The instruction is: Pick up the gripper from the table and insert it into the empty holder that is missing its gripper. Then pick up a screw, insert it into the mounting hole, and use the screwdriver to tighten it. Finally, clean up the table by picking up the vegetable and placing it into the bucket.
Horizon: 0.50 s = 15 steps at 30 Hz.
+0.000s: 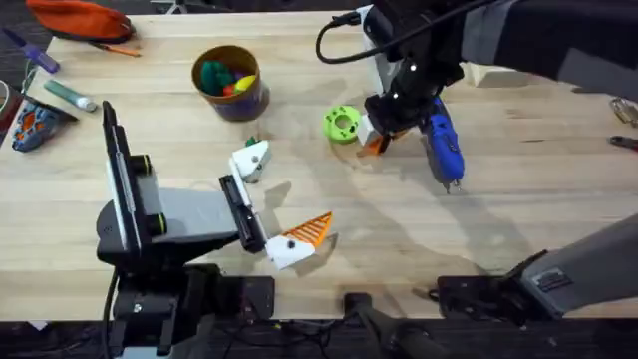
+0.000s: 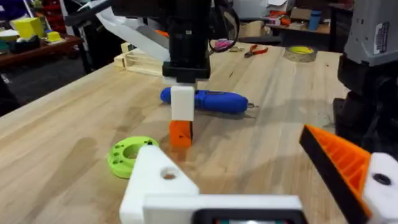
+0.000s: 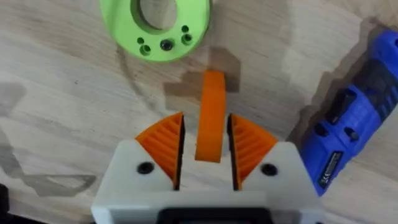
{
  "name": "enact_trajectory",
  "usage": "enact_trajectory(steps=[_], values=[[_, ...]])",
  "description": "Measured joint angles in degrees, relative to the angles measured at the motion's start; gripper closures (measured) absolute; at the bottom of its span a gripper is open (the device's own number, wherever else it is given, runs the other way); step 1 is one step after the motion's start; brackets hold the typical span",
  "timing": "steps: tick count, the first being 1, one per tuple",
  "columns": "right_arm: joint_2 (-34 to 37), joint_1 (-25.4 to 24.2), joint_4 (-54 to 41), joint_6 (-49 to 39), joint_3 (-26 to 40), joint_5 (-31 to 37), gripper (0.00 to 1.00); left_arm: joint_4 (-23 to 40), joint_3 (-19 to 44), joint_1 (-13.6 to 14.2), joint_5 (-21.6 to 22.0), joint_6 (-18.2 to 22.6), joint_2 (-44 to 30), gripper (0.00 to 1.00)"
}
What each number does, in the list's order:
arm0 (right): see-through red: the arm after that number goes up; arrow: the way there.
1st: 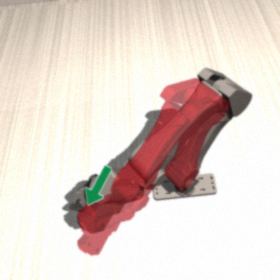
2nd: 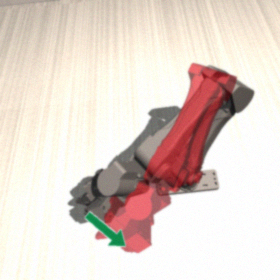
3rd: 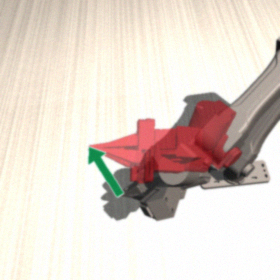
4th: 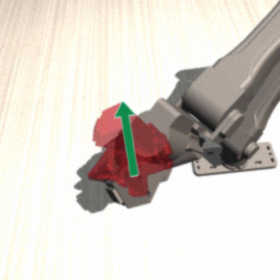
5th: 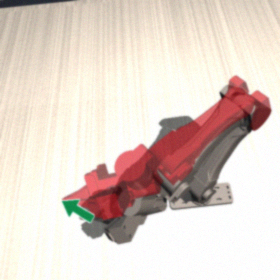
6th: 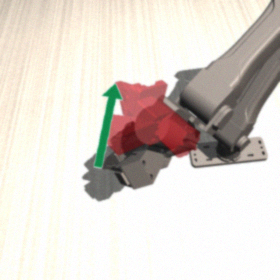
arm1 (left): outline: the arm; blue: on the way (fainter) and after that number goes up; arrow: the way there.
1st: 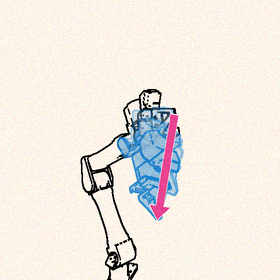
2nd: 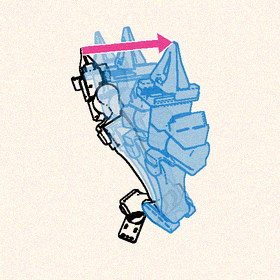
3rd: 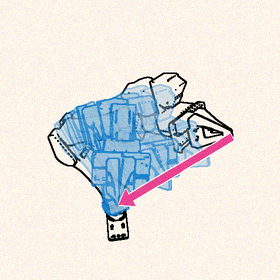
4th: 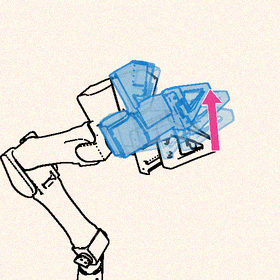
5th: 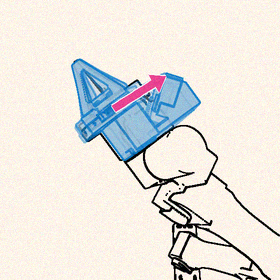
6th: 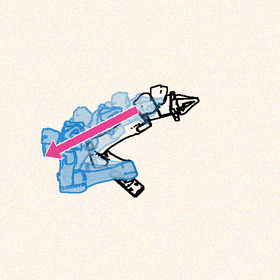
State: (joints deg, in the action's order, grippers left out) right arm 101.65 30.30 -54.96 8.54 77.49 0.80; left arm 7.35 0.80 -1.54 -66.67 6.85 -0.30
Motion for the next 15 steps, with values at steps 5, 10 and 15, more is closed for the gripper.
enact_trajectory(steps=[5,10,15], values=[[0.0,0.0,0.14,-0.01,0.02,0.02,0.645,0.0,0.0,0.0,0.0,-0.02,-0.01,0.015],[0.0,0.0,0.14,0.0,0.02,0.07,0.725,0.0,0.0,0.0,0.0,-0.02,0.0,0.015],[0.0,0.0,0.14,0.0,0.02,0.41,0.787,0.0,0.0,0.0,0.0,-0.01,-0.02,0.015]])
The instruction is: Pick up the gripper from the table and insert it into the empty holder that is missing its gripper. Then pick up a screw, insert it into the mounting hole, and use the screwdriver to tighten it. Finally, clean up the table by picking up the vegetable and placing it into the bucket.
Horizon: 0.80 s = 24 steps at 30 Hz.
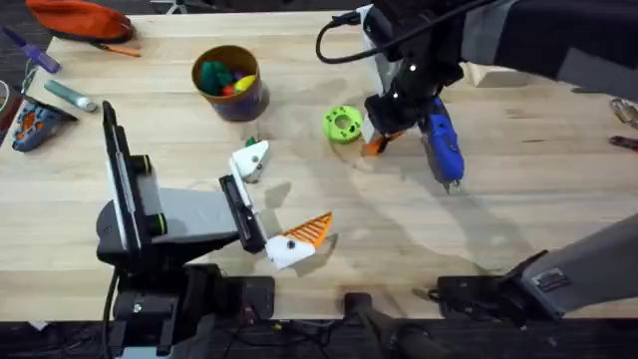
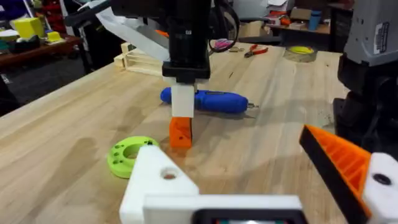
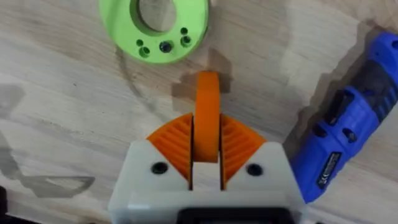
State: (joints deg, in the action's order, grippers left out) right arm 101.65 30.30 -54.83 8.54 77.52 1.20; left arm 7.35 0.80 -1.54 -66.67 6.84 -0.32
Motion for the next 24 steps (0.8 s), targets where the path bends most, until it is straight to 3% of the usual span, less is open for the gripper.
enact_trajectory(steps=[4,24], values=[[0.0,0.0,0.04,-0.01,0.0,0.05,0.887,0.0,0.0,0.0,0.0,-0.01,0.0,0.016],[-0.04,0.0,-3.64,-0.01,1.75,0.04,0.921,0.0,0.0,0.0,0.0,-0.01,0.0,0.015]])
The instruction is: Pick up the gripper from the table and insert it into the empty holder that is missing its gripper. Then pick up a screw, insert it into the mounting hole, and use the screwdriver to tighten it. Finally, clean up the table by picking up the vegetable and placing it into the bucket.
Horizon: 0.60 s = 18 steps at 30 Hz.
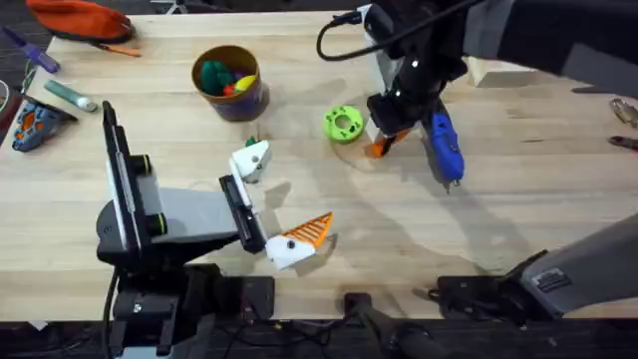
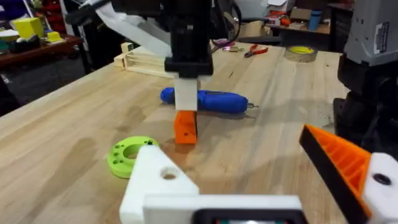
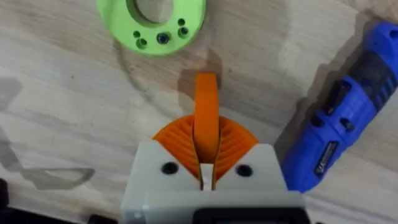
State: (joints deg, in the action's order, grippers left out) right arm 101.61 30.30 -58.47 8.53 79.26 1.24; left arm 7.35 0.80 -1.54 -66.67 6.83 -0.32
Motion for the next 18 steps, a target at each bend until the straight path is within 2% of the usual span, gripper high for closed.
enact_trajectory(steps=[4,10,18], values=[[-1.89,0.0,-4.12,0.01,4.0,-0.01,0.927,0.0,0.0,0.0,0.0,0.0,0.0,0.015],[-8.62,0.0,-7.05,-0.23,10.64,-2.44,0.934,0.0,0.0,0.0,0.0,0.0,0.02,0.015],[-15.35,-2.73,-6.79,-0.63,11.19,-11.26,0.945,0.0,0.0,0.0,0.0,0.0,0.0,0.015]])
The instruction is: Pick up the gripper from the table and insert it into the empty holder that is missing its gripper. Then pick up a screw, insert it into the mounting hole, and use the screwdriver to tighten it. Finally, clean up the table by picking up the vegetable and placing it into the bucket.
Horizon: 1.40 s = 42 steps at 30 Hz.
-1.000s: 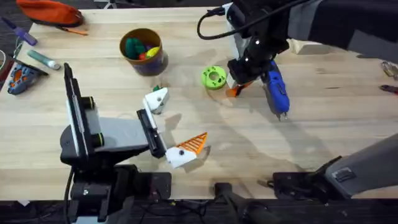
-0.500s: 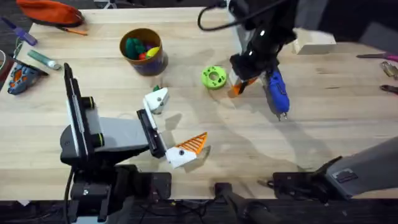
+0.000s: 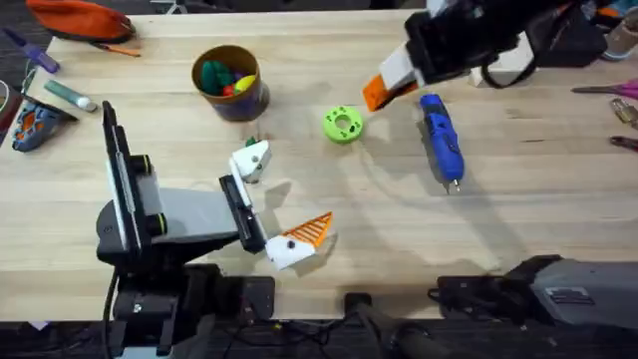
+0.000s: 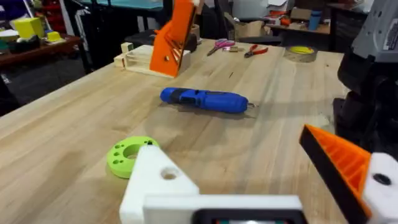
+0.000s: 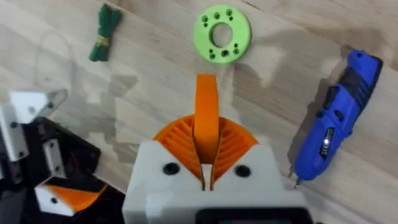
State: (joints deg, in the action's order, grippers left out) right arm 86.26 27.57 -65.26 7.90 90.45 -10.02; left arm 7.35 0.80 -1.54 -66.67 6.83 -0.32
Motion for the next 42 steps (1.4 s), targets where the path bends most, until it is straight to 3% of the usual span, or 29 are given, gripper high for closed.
enact_trajectory(steps=[5,9,10,22,33,42], values=[[-1.82,-1.58,3.86,-0.04,-0.88,-5.54,0.951,0.0,0.0,0.0,0.0,0.0,0.02,0.016],[-4.21,-2.41,10.38,-0.07,-6.02,-12.82,0.955,0.0,0.0,0.0,0.0,0.0,0.0,0.016],[-5.9,-4.1,14.37,-0.72,-11.56,-21.31,0.958,0.0,0.0,0.0,0.0,0.0,0.02,0.016],[-5.64,-12.9,31.66,-1.18,-28.73,-54.62,0.971,0.0,0.0,0.0,0.0,0.01,0.01,0.016],[3.93,-13.02,38.94,0.95,-31.71,-73.06,0.977,0.0,0.0,0.0,0.0,0.0,0.0,0.015],[10.43,-11.47,39.24,0.92,-31.71,-76.69,0.981,0.0,0.0,0.0,0.0,0.0,0.02,0.016]])
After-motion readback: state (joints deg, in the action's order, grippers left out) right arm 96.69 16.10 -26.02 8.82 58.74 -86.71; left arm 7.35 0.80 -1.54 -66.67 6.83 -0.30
